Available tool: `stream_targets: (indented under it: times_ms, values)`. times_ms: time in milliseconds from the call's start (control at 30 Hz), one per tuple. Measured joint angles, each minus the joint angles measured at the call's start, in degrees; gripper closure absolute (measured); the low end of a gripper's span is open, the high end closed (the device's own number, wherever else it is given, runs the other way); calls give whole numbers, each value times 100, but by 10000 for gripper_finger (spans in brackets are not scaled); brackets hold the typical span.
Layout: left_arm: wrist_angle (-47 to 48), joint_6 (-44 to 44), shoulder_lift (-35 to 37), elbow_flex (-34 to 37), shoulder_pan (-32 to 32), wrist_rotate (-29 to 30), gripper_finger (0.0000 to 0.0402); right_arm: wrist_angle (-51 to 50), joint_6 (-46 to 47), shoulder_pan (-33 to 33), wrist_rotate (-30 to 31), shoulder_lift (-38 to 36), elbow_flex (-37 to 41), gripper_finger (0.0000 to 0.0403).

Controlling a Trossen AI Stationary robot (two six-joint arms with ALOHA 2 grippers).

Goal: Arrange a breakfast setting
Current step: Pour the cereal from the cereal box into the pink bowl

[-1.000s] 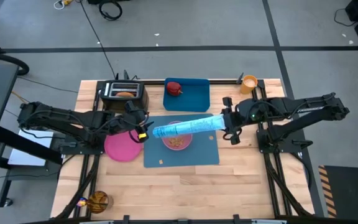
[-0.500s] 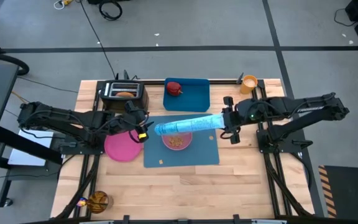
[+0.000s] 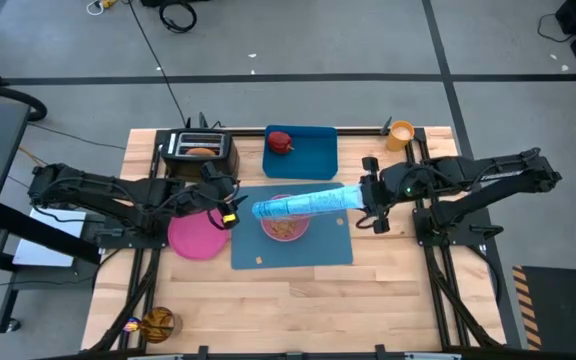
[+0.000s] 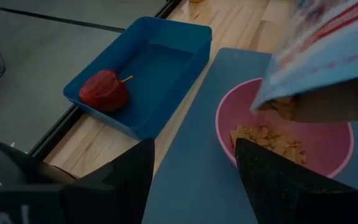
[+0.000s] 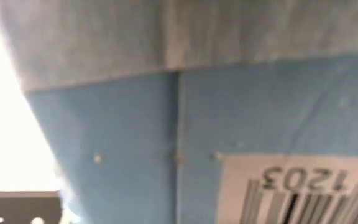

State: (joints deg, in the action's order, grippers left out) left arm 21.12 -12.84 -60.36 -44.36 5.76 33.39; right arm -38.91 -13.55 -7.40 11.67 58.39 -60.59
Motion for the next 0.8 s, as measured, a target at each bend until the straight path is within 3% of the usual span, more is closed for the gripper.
stream_targets:
  times_ms: [467,800]
  values:
    - [-2,5,0,0,-9,0,169,-145,129,-55,-272,36,-243,252]
    - [17,192,4,0,-11,0,169,-820,-166,-72,-314,834,-1083,252]
